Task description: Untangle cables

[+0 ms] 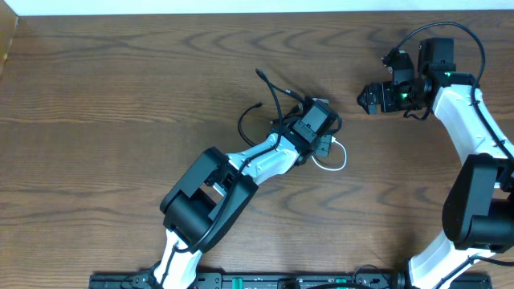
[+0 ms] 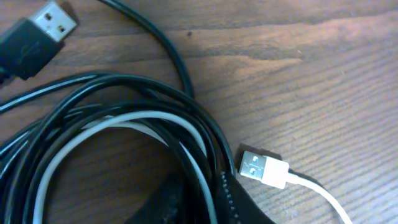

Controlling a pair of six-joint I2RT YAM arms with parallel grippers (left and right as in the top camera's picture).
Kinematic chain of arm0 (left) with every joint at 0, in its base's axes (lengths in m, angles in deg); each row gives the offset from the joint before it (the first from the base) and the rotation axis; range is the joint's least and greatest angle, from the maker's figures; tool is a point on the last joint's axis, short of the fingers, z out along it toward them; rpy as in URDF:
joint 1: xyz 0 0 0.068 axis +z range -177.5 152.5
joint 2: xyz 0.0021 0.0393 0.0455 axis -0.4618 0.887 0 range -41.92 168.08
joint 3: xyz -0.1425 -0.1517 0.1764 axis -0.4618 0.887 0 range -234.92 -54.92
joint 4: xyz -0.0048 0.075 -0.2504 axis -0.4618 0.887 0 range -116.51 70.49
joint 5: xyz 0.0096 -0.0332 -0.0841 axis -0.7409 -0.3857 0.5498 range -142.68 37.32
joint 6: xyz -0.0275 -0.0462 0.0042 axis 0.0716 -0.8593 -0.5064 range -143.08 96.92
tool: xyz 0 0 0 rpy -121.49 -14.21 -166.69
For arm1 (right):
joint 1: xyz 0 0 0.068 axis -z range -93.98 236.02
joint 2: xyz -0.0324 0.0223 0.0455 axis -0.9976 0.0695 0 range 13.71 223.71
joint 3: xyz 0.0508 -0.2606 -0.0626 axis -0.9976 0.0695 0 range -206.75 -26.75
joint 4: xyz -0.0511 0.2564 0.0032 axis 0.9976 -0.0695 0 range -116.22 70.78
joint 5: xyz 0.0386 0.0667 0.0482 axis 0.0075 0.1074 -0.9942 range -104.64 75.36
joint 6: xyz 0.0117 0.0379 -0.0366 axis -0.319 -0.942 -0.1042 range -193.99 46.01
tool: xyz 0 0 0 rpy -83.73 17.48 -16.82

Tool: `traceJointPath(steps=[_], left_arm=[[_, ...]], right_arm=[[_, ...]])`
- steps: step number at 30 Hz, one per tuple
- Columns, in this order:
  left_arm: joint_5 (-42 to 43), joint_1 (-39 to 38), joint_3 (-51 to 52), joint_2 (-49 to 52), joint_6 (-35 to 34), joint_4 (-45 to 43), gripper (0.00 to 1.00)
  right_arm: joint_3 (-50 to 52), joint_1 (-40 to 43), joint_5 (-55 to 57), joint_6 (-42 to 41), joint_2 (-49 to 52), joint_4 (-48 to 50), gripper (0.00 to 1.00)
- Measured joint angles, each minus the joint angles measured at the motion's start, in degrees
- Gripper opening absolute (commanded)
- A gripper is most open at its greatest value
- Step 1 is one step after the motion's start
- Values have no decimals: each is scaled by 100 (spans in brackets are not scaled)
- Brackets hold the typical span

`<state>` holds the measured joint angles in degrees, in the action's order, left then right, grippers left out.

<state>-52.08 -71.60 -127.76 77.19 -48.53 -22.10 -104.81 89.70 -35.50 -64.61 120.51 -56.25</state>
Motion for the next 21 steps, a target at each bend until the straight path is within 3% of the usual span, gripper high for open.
traceJointPath(steps=[7,11,15,21], left_arm=[[-7,4,0,-35,-24,-59,7],[426,127,7,-861,-26,22,8],[1882,839,-15,-2332,-31,-42,8],[3598,1952,-57,-2551,-201,9,7]], right_arm=[[0,-2,-116,-2,0,9,99],[0,-17,-876,-20,0,195,99],[-2,-17,-2603,-39,0,634,91],[-4,-57,-3832,-549,0,1088,88]])
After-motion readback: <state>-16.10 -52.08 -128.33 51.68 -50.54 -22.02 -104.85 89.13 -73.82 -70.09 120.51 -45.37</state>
